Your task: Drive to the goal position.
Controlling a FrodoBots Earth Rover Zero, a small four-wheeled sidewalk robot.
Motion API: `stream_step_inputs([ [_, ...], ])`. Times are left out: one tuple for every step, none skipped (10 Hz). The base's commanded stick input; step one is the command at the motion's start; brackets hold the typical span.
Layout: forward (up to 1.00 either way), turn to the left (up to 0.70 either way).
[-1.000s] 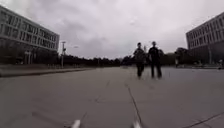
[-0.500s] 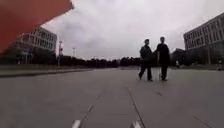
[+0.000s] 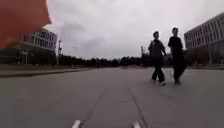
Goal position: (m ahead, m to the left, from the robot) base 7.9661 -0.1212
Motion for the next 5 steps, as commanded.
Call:
stream_step_inputs([
  [0.7,0.0],
  [0.7,0.0],
  [0.7,0.0],
  [0.7,0.0],
  [0.7,0.0],
])
